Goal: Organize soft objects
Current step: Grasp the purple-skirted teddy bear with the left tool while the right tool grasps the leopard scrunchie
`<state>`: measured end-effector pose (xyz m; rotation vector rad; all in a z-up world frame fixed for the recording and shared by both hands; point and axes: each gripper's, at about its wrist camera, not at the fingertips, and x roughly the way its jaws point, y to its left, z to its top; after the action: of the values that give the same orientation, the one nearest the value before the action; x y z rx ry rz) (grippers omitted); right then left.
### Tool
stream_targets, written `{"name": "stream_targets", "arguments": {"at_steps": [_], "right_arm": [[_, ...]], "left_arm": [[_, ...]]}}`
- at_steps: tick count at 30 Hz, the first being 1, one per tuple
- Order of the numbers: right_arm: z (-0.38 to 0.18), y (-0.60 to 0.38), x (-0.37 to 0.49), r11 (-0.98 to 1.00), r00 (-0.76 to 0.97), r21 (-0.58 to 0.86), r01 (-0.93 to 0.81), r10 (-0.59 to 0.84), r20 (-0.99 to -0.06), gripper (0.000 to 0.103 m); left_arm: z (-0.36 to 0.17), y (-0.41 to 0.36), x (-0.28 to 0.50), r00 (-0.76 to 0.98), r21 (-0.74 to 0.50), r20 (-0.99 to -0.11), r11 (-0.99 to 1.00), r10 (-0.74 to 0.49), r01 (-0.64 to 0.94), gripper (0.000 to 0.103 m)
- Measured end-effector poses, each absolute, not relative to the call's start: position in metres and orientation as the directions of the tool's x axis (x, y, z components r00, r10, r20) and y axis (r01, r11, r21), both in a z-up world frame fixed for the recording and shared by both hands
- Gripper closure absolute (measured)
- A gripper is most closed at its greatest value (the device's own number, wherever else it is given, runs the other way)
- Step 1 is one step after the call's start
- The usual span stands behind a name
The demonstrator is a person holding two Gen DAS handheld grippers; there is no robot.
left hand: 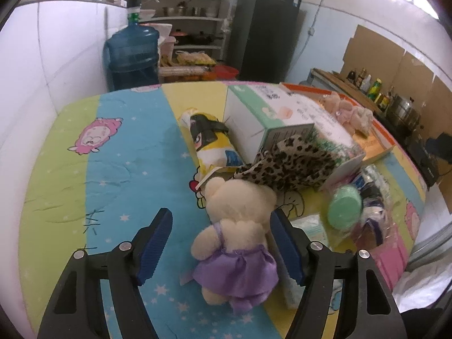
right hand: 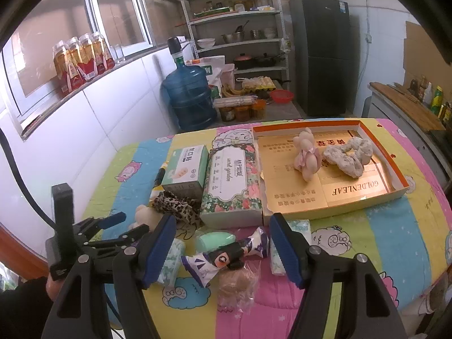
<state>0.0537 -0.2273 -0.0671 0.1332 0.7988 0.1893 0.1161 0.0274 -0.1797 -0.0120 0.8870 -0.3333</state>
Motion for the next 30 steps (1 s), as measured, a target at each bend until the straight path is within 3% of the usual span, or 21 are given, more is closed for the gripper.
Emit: {"name": "stream_targets", "arguments": {"at_steps": [8, 11, 14, 17, 23, 30], "right_arm": [[-0.068, -0.211, 0.065, 0.968, 0.658, 0.178, -0.179, 0.252, -0.709, 0.034], [-0.067, -0.202, 0.069, 0.959, 0.651, 0.176, -0.222, 0.280, -0.705, 0.034], [-0.068, -0.190, 0.074, 0.945, 0.634, 0.176, -0.276, 0.316, -0.705, 0.034], [-0.071, -0.177, 0.080, 0.929, 0.609, 0.179, -0.323, 0.349, -0.713, 0.035], [-0.078, -0.154, 0.092, 0.904, 0.579, 0.150, -0.400, 0.376, -0.723, 0.036], [-0.096, -0.133, 0.117, 0.868, 0.513, 0.157, -0.471, 0.414, -0.752, 0.047]], "left_arm": [[-0.195, 0.026, 0.127, 0.553, -0.199, -0.762, 0.935, -0.336, 0.294, 0.034], [-0.199, 0.027, 0.126, 0.544, -0.232, -0.756, 0.926, -0.364, 0.298, 0.040], [-0.202, 0.025, 0.124, 0.536, -0.271, -0.740, 0.909, -0.407, 0.316, 0.056], [-0.200, 0.020, 0.115, 0.562, -0.244, -0.726, 0.913, -0.396, 0.328, 0.060], [-0.196, 0.027, 0.103, 0.591, -0.270, -0.704, 0.918, -0.394, 0.289, 0.062], [-0.186, 0.052, 0.095, 0.630, -0.302, -0.680, 0.926, -0.375, 0.226, 0.062]]}}
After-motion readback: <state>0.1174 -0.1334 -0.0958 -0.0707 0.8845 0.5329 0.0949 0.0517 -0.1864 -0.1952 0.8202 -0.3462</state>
